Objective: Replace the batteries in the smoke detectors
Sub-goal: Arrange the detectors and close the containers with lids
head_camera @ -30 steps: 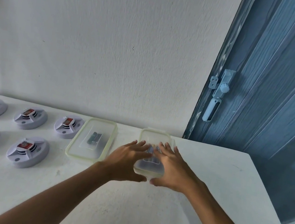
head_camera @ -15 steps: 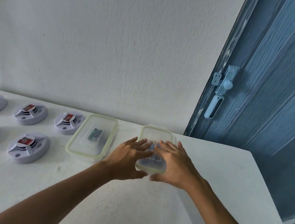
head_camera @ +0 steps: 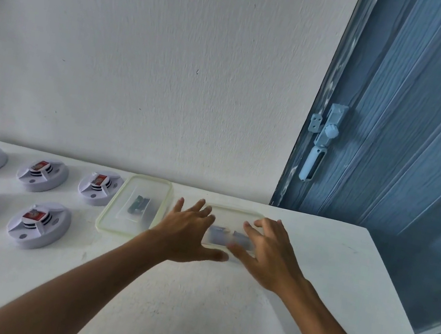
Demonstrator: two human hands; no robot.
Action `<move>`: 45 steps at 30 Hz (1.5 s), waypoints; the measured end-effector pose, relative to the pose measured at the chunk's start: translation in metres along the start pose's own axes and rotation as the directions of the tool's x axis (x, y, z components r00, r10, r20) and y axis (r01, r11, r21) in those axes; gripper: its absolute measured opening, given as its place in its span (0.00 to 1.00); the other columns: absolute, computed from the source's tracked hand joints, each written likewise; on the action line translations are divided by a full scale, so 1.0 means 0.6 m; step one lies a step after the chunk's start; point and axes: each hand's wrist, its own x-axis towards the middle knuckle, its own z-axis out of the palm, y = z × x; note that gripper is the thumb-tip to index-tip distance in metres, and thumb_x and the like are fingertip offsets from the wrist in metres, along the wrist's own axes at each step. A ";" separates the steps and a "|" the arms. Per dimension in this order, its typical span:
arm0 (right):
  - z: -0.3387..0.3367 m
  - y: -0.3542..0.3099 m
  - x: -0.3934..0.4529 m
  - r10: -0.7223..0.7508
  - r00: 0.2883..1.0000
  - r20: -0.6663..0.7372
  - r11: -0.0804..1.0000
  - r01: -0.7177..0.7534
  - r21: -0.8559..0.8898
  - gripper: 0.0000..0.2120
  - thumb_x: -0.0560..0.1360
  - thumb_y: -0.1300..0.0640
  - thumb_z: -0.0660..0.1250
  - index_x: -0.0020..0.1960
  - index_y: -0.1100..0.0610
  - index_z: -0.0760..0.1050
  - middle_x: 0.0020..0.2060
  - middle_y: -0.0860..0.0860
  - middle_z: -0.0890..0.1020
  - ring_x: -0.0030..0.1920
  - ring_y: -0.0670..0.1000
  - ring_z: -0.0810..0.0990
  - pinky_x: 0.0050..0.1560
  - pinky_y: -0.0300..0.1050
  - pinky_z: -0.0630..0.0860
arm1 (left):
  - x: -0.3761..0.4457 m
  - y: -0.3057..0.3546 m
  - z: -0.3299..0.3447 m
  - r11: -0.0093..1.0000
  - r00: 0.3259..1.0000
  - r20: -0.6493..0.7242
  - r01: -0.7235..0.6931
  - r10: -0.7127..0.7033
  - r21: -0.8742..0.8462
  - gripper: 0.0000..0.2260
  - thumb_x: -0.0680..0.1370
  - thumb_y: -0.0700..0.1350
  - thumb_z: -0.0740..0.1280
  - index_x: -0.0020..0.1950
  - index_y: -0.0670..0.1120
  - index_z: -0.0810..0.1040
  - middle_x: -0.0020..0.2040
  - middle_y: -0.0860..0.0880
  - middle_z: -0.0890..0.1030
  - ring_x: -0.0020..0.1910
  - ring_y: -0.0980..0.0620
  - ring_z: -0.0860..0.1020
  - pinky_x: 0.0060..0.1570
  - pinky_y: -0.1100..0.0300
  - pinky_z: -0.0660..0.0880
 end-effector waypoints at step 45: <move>0.051 -0.018 -0.015 -0.251 0.962 -0.105 0.954 0.264 0.138 0.33 0.67 0.35 0.70 0.67 0.51 0.72 0.72 0.45 0.67 0.73 0.49 0.64 0.69 0.41 0.57 | -0.003 -0.009 0.018 0.963 0.990 0.034 -0.125 0.137 -0.238 0.49 0.68 0.58 0.76 0.80 0.47 0.50 0.79 0.41 0.42 0.78 0.43 0.38 0.75 0.48 0.43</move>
